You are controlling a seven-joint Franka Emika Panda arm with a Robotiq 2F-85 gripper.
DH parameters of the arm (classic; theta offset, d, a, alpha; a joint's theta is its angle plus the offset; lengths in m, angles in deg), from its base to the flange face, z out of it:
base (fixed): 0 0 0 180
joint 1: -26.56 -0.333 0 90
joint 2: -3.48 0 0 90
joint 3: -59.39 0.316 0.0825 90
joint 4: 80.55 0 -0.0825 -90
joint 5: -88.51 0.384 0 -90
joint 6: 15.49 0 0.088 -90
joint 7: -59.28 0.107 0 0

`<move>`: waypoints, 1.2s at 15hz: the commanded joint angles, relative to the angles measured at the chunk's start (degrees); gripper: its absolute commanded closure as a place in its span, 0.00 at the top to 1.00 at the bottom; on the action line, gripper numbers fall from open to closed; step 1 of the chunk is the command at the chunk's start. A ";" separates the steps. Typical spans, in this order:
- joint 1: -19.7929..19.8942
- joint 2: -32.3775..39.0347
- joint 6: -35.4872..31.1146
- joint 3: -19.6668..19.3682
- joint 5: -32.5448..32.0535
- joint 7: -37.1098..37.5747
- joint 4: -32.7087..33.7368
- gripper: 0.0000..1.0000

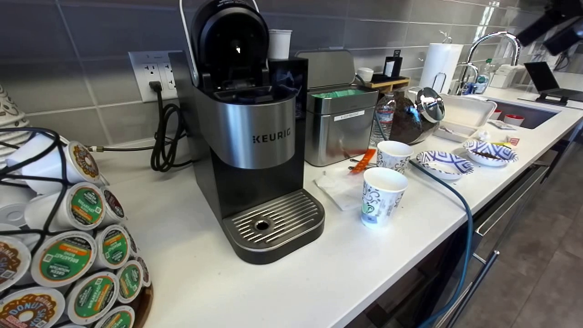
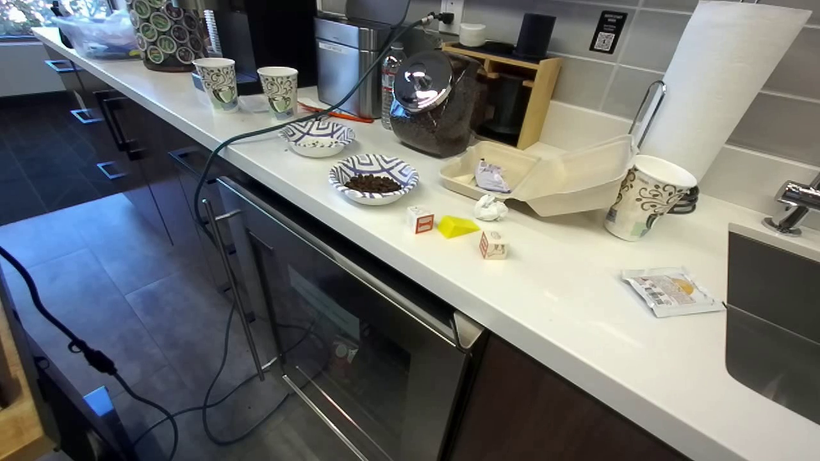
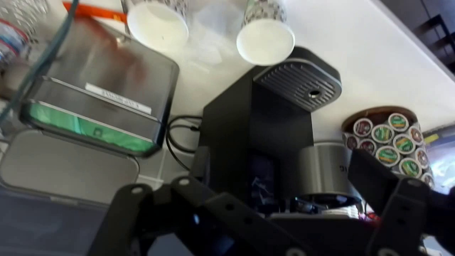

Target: Close the coffeemaker.

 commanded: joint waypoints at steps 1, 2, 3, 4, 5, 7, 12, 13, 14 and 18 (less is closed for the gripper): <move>-11.95 14.27 -13.03 -6.23 7.58 -9.11 9.56 1.00; -16.77 17.07 -15.39 -9.53 11.13 -12.56 12.65 1.00; -21.29 19.04 -17.19 -12.50 15.79 -17.33 15.26 1.00; -25.75 20.29 -17.28 -15.43 20.56 -21.66 18.40 1.00; -30.32 20.90 -16.46 -18.69 24.80 -25.86 21.08 1.00; -25.51 19.49 -17.25 -14.90 19.39 -20.24 17.26 1.00; -32.40 20.05 -20.56 -18.56 29.54 -24.84 18.04 1.00; -36.62 20.15 -21.11 -20.92 34.22 -26.87 19.40 1.00; -40.24 20.83 -19.99 -23.11 38.70 -28.67 21.50 1.00; -56.01 22.14 -19.55 -34.70 56.65 -40.73 29.52 1.00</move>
